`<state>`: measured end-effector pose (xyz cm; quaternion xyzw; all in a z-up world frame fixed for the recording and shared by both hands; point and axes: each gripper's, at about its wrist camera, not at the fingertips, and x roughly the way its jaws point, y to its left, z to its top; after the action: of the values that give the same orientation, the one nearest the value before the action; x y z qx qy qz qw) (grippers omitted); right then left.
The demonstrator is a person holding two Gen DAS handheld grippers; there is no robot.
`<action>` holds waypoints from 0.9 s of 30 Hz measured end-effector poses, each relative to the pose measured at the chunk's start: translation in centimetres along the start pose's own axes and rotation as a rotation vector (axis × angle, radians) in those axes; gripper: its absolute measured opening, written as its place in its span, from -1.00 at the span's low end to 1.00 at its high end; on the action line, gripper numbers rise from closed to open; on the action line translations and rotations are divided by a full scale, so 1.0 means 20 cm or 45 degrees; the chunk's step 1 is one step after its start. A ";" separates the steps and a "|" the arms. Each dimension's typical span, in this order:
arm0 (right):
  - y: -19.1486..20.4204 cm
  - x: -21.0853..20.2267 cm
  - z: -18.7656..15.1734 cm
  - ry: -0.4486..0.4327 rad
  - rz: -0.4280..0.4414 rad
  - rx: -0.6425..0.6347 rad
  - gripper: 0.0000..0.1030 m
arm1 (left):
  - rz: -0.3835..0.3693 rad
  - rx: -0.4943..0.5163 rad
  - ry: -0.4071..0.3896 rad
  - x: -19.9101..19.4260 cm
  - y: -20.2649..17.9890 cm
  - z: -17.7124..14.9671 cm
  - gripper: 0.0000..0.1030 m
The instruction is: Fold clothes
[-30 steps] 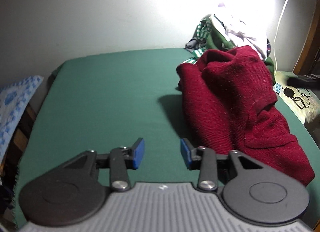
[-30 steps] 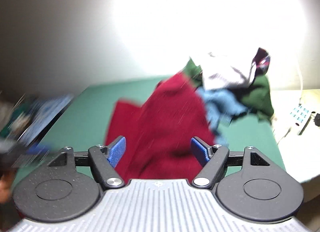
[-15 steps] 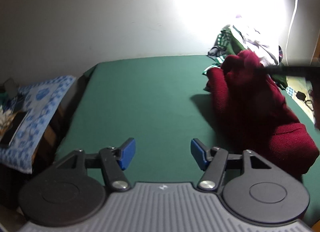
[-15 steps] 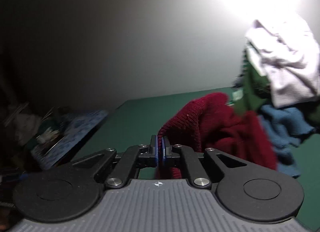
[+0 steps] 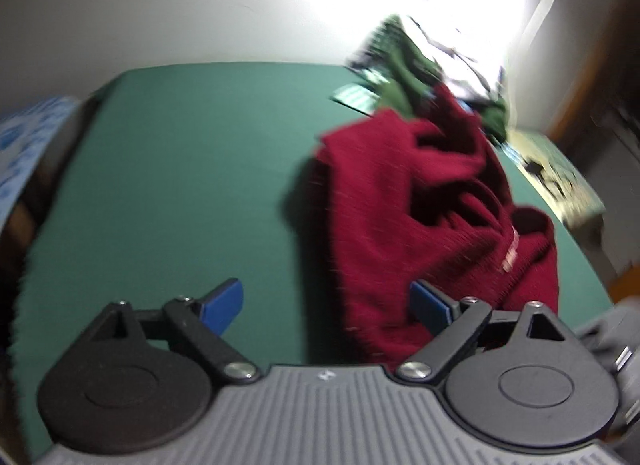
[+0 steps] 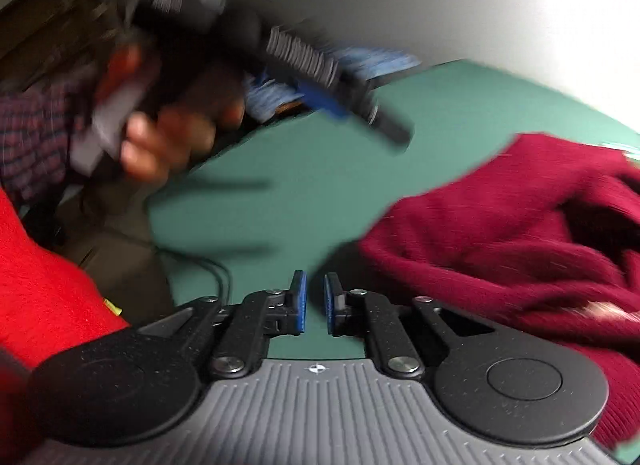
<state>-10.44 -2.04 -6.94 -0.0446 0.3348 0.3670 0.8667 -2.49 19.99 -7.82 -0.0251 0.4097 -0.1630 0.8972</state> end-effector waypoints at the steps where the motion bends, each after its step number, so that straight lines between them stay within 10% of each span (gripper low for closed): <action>1: 0.01 -0.03 -0.02 0.001 -0.013 -0.001 -0.64 | -0.001 0.036 0.012 0.05 -0.03 0.00 0.82; 4: -0.15 -0.10 -0.05 -0.109 -0.278 0.183 -0.31 | -0.025 0.034 0.102 0.24 -0.08 0.04 0.71; 7: -0.36 -0.10 -0.04 -0.170 -0.565 0.361 -0.30 | -0.016 0.007 0.237 0.40 -0.11 0.05 -0.08; 12: -0.55 0.03 0.06 -0.174 -0.719 0.363 -0.24 | -0.047 -0.015 0.236 0.45 -0.14 0.05 -0.62; 17: -0.74 0.29 0.08 0.022 -0.706 0.351 -0.08 | -0.033 -0.043 0.196 0.40 -0.13 0.05 -0.82; 18: -0.78 0.32 0.06 0.047 -0.692 0.391 -0.15 | -0.034 -0.070 0.185 0.39 -0.13 0.05 -0.83; 19: -0.82 0.34 0.04 0.058 -0.662 0.451 -0.69 | -0.033 -0.093 0.173 0.37 -0.11 0.05 -0.83; 27: -0.75 -0.15 0.07 -0.432 -0.415 0.730 -0.92 | 0.031 -0.174 0.004 0.06 0.04 0.11 -0.94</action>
<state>-1.19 -14.30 -6.51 0.2090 0.2640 0.1177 0.9342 0.11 20.22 -7.42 -0.0811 0.4217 -0.1238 0.8946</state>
